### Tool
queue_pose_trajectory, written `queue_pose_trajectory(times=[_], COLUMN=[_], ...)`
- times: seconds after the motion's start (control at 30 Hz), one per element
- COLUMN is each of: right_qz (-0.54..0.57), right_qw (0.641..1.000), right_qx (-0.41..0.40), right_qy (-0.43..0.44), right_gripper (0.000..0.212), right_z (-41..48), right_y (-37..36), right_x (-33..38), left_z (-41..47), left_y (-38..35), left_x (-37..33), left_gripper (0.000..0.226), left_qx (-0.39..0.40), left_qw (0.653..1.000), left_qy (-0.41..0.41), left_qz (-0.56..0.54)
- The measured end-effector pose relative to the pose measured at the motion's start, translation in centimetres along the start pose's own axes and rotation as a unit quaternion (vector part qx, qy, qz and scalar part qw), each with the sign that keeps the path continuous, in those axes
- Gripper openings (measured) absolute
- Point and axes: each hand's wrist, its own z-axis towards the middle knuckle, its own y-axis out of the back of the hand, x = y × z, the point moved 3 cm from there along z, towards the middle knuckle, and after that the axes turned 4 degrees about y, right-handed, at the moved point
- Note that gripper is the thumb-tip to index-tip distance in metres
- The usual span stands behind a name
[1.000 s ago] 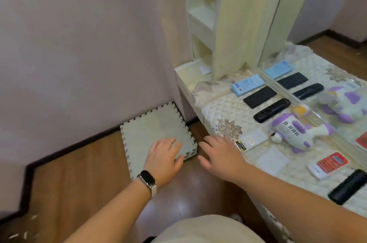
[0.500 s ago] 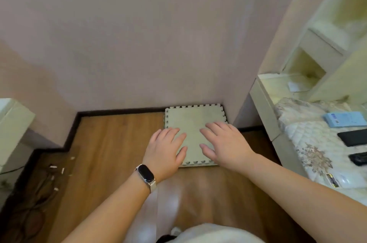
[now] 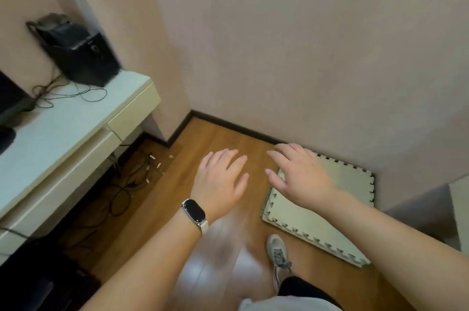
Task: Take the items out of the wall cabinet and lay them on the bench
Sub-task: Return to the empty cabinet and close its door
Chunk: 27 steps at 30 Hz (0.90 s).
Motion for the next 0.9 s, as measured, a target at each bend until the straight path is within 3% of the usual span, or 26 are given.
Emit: queue_pose_trajectory(times=[0.57, 0.9], right_qz=[0.087, 0.127], right_qw=[0.965, 0.933], right_qx=[-0.012, -0.011], right_qy=[0.246, 0.338], right_gripper=[0.051, 0.049], right_z=[26.5, 36.2], right_y=[-2.1, -3.8], right_x=[-1.2, 3.7], left_z=[12.8, 13.9], left_y=[4.5, 8.0], left_x=[10.8, 17.4], left_gripper=[0.042, 0.042], left_qx=[-0.043, -0.092], left_qw=[0.961, 0.925], left_qy=[0.228, 0.321], left_qz=[0.153, 0.18])
